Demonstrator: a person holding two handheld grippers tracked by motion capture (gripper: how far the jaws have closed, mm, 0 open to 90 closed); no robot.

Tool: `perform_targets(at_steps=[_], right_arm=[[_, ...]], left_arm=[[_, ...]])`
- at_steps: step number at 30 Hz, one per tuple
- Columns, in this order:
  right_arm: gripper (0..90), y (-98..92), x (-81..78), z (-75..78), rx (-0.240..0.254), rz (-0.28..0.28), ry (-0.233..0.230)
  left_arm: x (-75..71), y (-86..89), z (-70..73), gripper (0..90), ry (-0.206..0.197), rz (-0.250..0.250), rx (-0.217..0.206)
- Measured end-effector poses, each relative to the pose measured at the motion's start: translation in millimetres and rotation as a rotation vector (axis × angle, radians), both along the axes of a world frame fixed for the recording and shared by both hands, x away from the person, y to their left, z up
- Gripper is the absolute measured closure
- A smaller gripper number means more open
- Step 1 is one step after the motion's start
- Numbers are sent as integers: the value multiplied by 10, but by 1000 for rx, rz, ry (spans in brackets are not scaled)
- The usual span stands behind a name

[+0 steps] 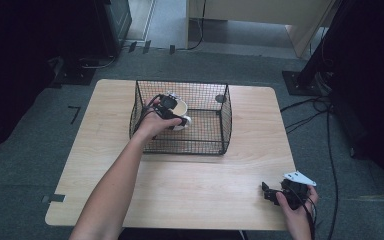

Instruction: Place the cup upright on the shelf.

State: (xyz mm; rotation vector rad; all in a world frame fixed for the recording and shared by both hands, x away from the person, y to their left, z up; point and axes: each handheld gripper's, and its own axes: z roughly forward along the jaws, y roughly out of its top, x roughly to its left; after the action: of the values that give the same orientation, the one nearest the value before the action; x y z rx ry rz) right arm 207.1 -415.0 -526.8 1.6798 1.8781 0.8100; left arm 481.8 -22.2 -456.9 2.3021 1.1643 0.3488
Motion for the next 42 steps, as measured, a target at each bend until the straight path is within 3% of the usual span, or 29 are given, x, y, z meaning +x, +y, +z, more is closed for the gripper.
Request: perform_targets(at_steps=[2, 7, 13, 17, 21, 29, 34, 42], right_arm=[[0, 0, 0, 0, 0, 0, 0], [0, 0, 0, 0, 0, 0, 0], [0, 0, 0, 0, 0, 0, 0], [0, 0, 0, 0, 0, 0, 0], [0, 0, 1, 0, 0, 0, 0], [0, -1, 1, 0, 0, 0, 0], [0, 0, 1, 0, 0, 0, 0], [0, 0, 0, 0, 0, 0, 0]], left_arm=[[1, 8, 17, 0, 4, 5, -2], [-9, 19, 73, 0, -28, 12, 17], [-18, 125, 173, 0, -55, 37, 5], [-59, 168, 260, 0, -72, 27, -18], [-113, 199, 380, 0, -92, 20, -75], [-286, 265, 650, 0, -148, 6, -144], [-483, 355, 851, 0, -206, -6, -179], [-793, 513, 933, 0, -260, -16, -204]])
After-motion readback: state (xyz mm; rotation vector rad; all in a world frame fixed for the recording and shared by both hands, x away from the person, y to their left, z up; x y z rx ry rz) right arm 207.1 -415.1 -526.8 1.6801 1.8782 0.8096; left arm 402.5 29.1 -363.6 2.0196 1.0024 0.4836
